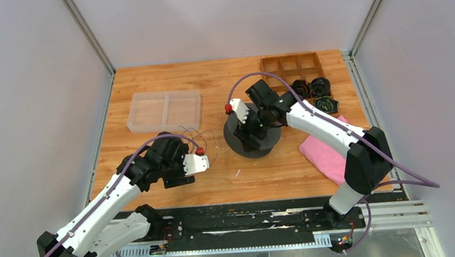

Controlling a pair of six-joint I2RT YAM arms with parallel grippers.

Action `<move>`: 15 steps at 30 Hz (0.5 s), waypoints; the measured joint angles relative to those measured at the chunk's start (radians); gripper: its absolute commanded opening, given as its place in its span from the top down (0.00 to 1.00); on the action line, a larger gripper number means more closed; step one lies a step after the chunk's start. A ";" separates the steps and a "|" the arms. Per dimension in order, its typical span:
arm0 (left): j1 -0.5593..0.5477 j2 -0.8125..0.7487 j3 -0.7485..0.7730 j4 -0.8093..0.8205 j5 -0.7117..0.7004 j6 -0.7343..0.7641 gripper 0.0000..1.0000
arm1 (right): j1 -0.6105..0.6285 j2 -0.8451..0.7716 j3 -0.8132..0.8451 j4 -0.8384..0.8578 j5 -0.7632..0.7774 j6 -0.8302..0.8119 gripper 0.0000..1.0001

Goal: Wrap the cables
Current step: Pick up the cable reel from the center of the board.

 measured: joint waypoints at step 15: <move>0.003 0.225 0.214 0.258 0.223 -0.283 0.17 | -0.130 -0.188 -0.229 0.263 -0.236 0.282 0.95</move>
